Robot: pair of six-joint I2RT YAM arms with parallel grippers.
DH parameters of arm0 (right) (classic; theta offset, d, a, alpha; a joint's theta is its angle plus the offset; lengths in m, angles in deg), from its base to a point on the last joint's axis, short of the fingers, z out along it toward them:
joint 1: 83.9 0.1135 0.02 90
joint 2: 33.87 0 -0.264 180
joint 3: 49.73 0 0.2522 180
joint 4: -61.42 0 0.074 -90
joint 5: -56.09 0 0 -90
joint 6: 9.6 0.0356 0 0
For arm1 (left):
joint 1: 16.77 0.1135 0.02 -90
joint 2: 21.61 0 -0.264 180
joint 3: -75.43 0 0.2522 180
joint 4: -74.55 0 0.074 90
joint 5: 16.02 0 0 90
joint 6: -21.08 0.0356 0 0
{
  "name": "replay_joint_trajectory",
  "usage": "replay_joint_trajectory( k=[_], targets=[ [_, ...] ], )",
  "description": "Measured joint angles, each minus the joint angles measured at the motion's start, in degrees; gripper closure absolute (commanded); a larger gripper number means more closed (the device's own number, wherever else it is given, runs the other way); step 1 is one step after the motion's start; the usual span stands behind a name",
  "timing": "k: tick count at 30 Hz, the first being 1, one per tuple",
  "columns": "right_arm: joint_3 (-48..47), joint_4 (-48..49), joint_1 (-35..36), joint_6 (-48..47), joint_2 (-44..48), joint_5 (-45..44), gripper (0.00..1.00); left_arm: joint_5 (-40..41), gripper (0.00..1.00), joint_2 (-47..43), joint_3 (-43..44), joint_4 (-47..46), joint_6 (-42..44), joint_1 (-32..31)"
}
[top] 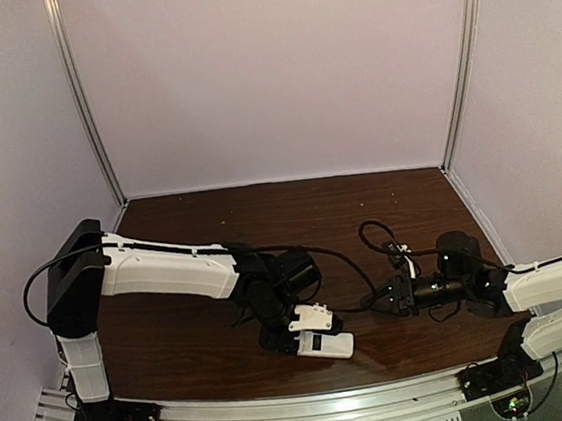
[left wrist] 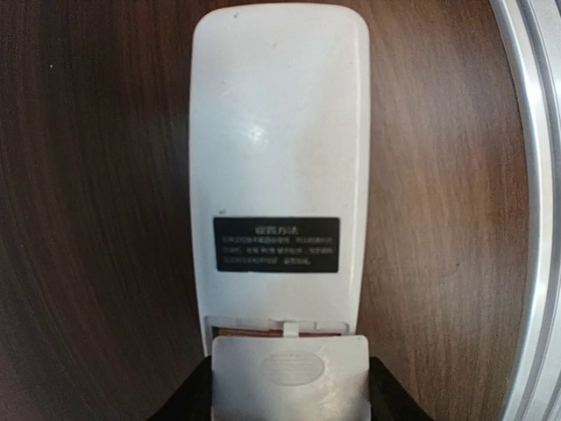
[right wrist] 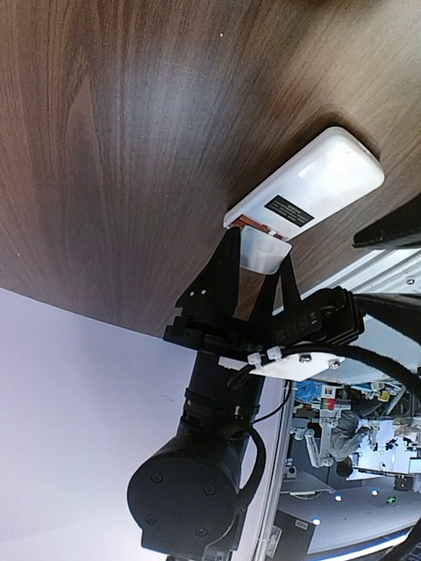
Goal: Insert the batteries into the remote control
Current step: Hold the remote control without the battery cover at the center of the board.
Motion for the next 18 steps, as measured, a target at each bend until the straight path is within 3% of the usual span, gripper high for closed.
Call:
replay_joint_trajectory(
  k=[18],
  targets=[
    [0.00,0.04,-0.22,-0.02,-0.07,0.76,0.81,0.42,0.58,1.73,1.75,1.75,-0.61,0.72]
  ],
)
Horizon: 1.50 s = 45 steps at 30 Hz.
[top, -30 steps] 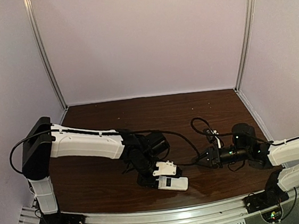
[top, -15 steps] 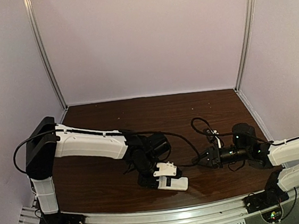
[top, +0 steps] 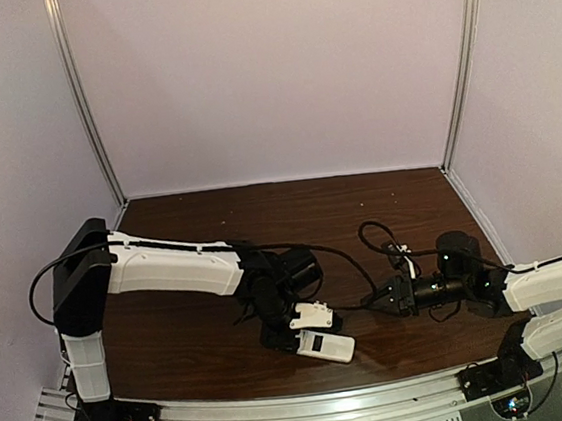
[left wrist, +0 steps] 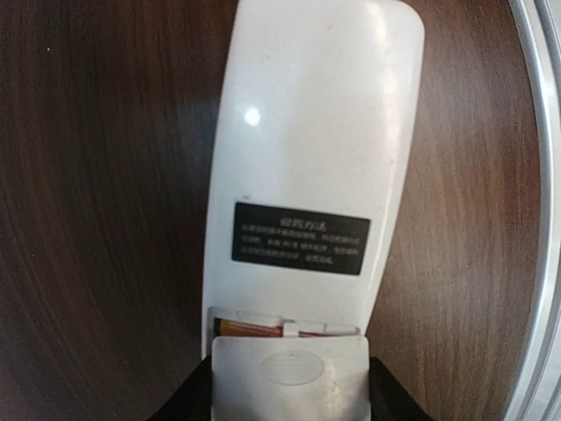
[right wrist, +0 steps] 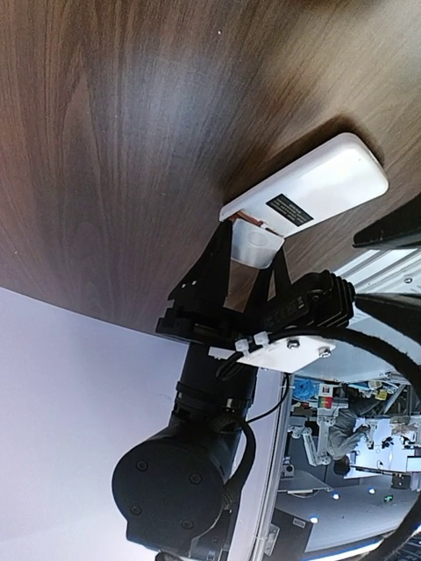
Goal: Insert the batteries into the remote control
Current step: Hold the remote control without the battery cover at the center of the board.
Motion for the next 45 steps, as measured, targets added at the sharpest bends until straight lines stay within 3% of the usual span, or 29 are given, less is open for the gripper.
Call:
replay_joint_trajectory(
  k=[6,13,19,27,37,45],
  targets=[
    [0.24,-0.42,0.00,-0.24,-0.11,0.13,0.79,0.02,0.57,0.55,1.44,0.63,0.02,0.00],
    [0.70,-9.18,-0.02,-1.95,1.44,-0.13,0.69,-0.02,0.57,1.22,2.54,1.51,0.02,0.00],
    [3.26,-12.90,-0.02,-2.23,1.92,-0.11,0.66,-0.70,0.57,1.29,2.54,2.01,0.02,0.00],
    [4.39,-6.99,1.90,-0.15,-7.50,1.03,0.65,-1.57,0.58,1.29,2.54,2.56,-0.04,0.00],
    [1.27,3.82,5.75,1.81,-21.18,2.73,0.71,-1.90,0.58,1.29,2.54,2.93,-0.09,-0.02],
    [-1.49,8.66,6.03,2.91,-26.58,2.99,0.73,-1.11,0.58,1.29,2.25,3.02,-0.66,-0.02]
  ],
)
